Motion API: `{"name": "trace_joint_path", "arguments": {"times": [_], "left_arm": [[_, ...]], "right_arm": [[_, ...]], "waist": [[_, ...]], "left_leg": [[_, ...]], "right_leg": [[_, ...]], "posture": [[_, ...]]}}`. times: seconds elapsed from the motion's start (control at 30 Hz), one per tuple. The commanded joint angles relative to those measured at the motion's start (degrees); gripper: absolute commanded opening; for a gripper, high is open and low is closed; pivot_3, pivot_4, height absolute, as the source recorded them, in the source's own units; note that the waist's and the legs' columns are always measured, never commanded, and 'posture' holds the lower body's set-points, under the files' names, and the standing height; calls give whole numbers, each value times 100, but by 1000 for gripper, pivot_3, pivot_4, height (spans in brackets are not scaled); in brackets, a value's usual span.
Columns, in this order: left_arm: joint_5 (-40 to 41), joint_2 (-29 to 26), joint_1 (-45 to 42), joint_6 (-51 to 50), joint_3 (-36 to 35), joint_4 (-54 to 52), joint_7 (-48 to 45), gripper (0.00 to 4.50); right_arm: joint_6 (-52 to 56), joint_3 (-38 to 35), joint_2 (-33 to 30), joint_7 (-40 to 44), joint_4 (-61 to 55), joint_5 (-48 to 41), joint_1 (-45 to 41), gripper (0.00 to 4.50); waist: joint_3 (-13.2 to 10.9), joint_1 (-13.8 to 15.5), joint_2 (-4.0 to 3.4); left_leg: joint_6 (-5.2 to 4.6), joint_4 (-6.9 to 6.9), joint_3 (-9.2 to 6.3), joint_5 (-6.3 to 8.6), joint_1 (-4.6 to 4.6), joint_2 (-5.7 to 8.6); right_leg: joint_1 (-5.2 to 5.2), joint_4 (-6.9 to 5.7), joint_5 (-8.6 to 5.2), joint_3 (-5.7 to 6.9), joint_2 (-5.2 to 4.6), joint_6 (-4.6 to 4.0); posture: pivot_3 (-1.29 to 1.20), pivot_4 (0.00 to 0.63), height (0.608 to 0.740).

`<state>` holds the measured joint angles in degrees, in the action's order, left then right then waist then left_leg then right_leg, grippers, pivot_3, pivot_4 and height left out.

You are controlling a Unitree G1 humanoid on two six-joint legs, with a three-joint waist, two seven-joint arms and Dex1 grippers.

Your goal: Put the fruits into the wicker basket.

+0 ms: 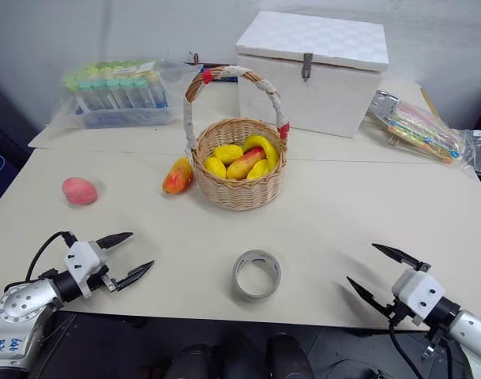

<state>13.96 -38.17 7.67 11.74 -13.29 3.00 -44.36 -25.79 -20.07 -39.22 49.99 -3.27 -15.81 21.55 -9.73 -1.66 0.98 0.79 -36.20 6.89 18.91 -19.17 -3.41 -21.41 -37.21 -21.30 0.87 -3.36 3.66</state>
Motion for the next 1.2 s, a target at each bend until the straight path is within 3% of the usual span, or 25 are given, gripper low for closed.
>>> {"name": "trace_joint_path", "arguments": {"times": [0.03,0.43,0.57,0.7,0.83,1.03,1.2], "left_arm": [[-48,-30,91,-68,-78,-15,42,4500],[985,-180,13,-1123,-98,-449,-799,4500],[1356,-517,-164,-1493,161,-823,-1719,4500],[1391,-783,-447,-1470,537,-1127,-2473,4500],[1433,-711,-820,-1668,858,-1499,-2596,4500],[1009,-593,-819,-1225,1255,-1399,-2752,4500],[980,-544,-764,-1260,1301,-1417,-2641,4500]], "right_arm": [[100,-52,-32,-52,-225,-54,28,4473],[80,32,-19,150,-110,-117,37,4473],[90,52,-485,854,-470,-473,-8,4473],[600,244,-1336,1730,-1461,-1025,-68,4473],[1107,986,-1906,1980,-2277,-792,-780,4473],[1587,2755,-1303,2059,-2472,-153,-2669,4473],[2251,3750,-1186,2513,-2004,397,-3423,4473]], "waist": [[0,0,0],[-4,-4,7],[-8,1,7],[-13,-15,-2],[-19,-18,11],[-29,-22,18],[-36,17,20]], "left_leg": [[0,0,0,0,0,0],[0,-5,1,0,-3,1],[0,-13,0,0,-6,2],[-2,-24,1,0,-4,3],[1,-24,-3,-1,-4,-1],[27,-51,-3,-14,-21,-4],[9,-106,-14,3,-57,-10]], "right_leg": [[0,0,0,0,0,0],[-2,-3,0,0,0,0],[-2,-9,0,0,-1,0],[0,-16,0,-3,-1,0],[-1,-18,0,-3,7,0],[-9,-16,0,-4,12,0],[-17,-19,0,8,5,1]], "posture": [[0,150,740],[0,150,740],[0,150,740],[0,150,740],[0,150,740],[0,150,740],[0,150,740]]}}
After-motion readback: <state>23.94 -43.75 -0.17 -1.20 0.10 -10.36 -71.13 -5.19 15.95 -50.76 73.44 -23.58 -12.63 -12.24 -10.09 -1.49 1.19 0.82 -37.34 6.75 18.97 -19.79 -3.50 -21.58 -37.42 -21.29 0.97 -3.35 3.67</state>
